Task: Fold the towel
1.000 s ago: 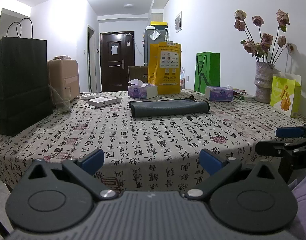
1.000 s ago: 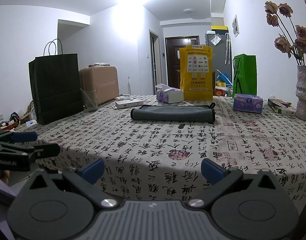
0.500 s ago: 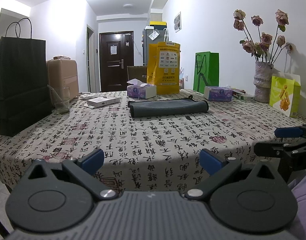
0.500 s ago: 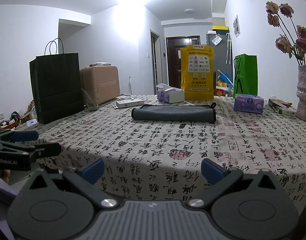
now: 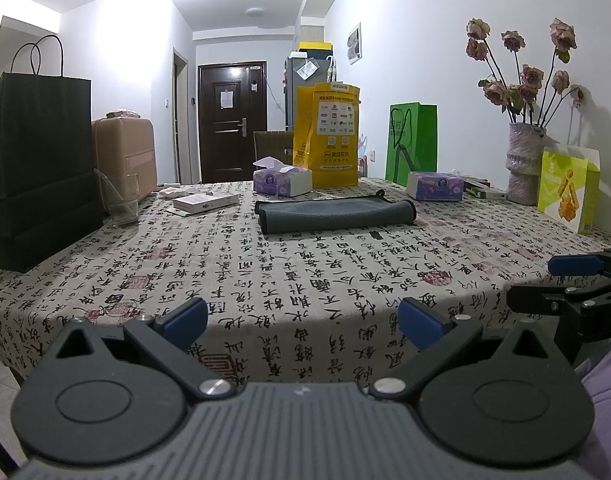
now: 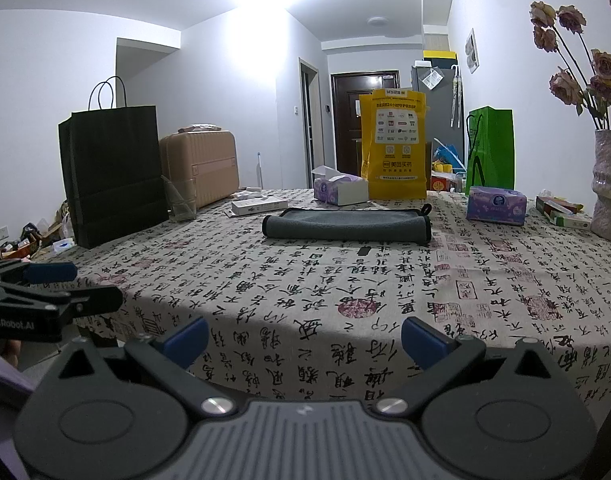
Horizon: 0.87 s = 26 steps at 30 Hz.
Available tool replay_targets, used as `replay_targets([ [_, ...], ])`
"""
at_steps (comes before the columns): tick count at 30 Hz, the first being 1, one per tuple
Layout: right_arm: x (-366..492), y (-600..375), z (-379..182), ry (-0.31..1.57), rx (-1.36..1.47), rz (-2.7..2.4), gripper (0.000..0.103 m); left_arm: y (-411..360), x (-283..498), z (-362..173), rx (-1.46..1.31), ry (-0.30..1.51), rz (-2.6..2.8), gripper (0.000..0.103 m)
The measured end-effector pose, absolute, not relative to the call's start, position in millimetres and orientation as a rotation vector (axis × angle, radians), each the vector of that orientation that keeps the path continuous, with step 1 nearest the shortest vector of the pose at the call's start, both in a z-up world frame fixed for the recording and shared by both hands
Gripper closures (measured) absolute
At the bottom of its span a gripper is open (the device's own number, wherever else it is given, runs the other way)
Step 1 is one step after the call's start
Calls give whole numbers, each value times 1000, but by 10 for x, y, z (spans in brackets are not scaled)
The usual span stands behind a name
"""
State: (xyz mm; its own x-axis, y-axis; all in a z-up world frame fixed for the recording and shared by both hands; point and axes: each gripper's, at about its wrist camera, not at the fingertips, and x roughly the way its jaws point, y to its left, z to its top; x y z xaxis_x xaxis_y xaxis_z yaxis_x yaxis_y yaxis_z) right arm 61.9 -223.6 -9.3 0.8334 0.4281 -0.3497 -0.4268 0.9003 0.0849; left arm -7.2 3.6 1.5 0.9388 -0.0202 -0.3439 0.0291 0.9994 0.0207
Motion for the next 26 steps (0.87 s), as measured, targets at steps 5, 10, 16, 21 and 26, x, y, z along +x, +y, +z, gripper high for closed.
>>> replay_targets([
  [5,618,-2235,-92,371,4,453,0,37,-73,14,26,350,-25,0],
  [10,619,-2235,-92,372,4,453,0,37,-73,14,25,351,-26,0],
  [16,619,-2235,-91,372,4,453,0,36,-73,14,26,351,-26,0],
  [21,619,-2236,-90,372,5,453,0,17,-74,16,25,354,-27,0],
  [26,619,-2218,-105,375,6,454,0,7,-74,15,27,350,-26,0],
])
